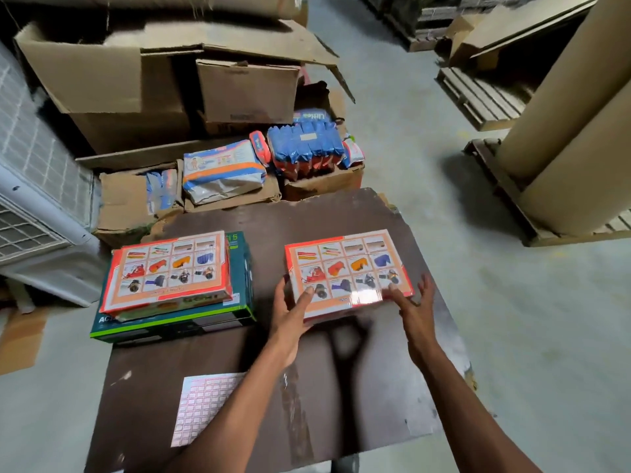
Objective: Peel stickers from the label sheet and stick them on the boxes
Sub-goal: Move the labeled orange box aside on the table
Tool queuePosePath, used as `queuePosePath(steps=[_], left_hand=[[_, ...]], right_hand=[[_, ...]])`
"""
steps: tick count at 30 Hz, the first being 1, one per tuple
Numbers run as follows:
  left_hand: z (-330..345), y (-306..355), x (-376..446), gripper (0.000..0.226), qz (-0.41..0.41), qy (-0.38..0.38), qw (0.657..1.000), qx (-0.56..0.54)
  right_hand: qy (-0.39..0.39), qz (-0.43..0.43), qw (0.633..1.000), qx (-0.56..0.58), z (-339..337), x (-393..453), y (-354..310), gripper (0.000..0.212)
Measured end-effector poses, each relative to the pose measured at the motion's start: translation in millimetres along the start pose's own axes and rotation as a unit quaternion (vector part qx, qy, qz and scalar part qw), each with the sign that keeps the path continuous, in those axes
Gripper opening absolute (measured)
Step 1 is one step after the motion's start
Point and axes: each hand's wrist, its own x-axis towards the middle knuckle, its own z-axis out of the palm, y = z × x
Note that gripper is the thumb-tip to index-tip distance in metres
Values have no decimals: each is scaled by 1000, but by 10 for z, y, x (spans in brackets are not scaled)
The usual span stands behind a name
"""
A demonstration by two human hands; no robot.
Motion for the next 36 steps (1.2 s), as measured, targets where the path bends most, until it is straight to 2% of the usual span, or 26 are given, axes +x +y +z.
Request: queuePosePath(steps=[2, 5, 7, 9, 13, 17, 22, 32, 36], left_hand=[[90, -78, 128, 58, -7, 6, 999, 31], [244, -203, 370, 52, -11, 10, 996, 93], [359, -254, 548, 43, -1, 31, 985, 171], [475, -375, 781, 53, -17, 45, 975, 216], [733, -610, 1169, 64, -28, 53, 979, 193], [955, -675, 1376, 57, -45, 63, 978, 195], [1079, -718, 1589, 60, -37, 63, 977, 199], [1096, -774, 1611, 63, -31, 63, 977, 203], [1064, -706, 1597, 69, -30, 55, 976, 207]], right_hand=[[-33, -20, 998, -52, -112, 292, 46, 57], [-53, -10, 994, -93, -224, 706, 111, 48], [-51, -4, 993, -106, -278, 957, 135, 49], [-45, 2, 992, -119, -330, 1180, 153, 51], [-39, 20, 988, -146, -435, 1609, 267, 53], [-30, 33, 986, -158, -542, 1993, 400, 58], [-20, 33, 986, -160, -580, 2279, 437, 60], [-25, 44, 981, -185, -591, 2286, 405, 58], [-17, 46, 979, -200, -559, 2187, 325, 68]])
